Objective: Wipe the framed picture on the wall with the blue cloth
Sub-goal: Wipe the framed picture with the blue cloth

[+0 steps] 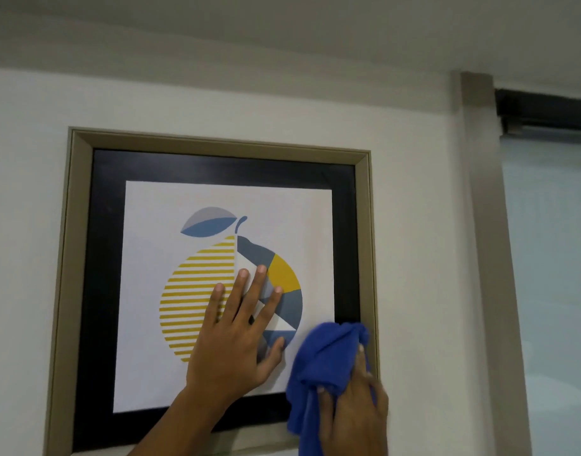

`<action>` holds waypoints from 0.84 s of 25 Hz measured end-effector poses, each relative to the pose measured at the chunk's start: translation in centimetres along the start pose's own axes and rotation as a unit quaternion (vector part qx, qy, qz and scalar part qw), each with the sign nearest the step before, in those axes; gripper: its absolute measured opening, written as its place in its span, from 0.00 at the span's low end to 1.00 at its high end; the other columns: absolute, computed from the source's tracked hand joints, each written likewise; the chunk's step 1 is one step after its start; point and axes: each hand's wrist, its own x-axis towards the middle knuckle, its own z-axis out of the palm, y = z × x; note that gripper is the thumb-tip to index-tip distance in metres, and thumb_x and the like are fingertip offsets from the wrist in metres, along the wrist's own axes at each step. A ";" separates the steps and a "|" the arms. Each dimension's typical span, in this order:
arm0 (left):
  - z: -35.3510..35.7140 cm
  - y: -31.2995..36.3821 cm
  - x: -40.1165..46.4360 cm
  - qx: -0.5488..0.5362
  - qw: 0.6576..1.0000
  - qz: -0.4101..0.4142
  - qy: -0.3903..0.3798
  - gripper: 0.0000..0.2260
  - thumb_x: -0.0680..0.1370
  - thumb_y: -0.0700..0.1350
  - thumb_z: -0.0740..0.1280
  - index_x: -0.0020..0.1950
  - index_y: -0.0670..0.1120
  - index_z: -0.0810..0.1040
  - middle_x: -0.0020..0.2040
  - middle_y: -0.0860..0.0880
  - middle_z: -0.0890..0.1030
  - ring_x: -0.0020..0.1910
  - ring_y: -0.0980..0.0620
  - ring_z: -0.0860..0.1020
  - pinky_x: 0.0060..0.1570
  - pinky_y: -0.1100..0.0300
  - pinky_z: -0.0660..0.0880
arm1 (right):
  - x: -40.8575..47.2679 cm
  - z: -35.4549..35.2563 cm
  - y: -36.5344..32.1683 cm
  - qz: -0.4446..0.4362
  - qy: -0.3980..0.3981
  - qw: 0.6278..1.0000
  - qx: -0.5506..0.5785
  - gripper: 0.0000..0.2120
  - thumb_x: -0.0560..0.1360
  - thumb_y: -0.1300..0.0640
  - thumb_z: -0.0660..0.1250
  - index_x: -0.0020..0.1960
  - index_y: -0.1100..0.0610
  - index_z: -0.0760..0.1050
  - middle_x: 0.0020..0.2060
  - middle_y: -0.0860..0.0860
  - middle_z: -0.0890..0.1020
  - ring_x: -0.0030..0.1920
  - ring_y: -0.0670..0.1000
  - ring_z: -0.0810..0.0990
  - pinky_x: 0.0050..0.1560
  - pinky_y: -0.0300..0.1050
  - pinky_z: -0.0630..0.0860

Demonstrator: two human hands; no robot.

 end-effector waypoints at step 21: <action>-1.2 1.1 -0.2 -0.029 0.996 0.057 -0.063 0.35 0.81 0.67 0.50 0.81 0.47 0.58 0.82 0.41 0.57 0.81 0.38 0.55 0.75 0.32 0.53 | 3.4 -8.7 5.9 -0.642 -0.409 0.616 -0.200 0.27 0.76 0.48 0.62 0.72 0.60 0.69 0.73 0.55 0.66 0.70 0.55 0.71 0.69 0.47 0.66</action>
